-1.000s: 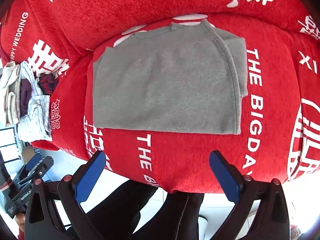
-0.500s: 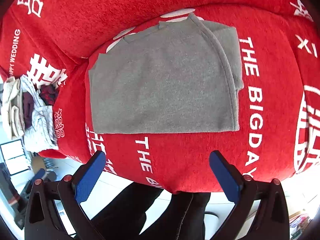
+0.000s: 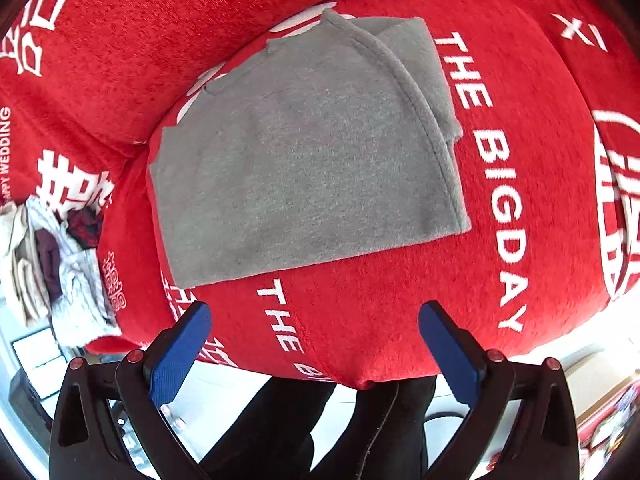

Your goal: Fold small clothes

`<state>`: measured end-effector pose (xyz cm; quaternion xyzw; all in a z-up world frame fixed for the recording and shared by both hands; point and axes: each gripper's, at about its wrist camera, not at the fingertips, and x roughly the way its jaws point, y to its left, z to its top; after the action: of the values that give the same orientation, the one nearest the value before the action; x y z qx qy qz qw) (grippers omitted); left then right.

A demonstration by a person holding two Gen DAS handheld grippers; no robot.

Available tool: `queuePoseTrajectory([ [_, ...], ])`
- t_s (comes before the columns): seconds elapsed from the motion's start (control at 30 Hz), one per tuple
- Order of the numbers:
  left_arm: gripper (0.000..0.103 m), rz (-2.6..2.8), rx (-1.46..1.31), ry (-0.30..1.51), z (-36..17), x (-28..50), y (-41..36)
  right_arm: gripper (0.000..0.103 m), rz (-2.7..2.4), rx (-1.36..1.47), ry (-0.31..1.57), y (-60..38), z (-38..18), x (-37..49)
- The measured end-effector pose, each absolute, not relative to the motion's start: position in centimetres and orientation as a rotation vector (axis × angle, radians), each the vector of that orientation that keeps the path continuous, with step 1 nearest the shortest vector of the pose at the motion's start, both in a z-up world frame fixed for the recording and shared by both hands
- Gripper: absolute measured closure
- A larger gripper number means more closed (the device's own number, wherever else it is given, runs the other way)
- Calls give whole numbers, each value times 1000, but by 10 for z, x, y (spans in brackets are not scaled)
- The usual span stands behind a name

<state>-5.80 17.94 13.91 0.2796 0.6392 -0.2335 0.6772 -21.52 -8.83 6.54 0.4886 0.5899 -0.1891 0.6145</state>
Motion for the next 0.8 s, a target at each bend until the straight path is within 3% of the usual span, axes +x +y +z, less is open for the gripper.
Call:
queuePoseTrajectory([
  [0.47,1,-577,583,1545,50,27,239,0,-338,1180,1363,21,26,-167],
  [0.8,1,-592,549,1553,0,58,226,0,-293,1337,1327,59,-29,-139],
])
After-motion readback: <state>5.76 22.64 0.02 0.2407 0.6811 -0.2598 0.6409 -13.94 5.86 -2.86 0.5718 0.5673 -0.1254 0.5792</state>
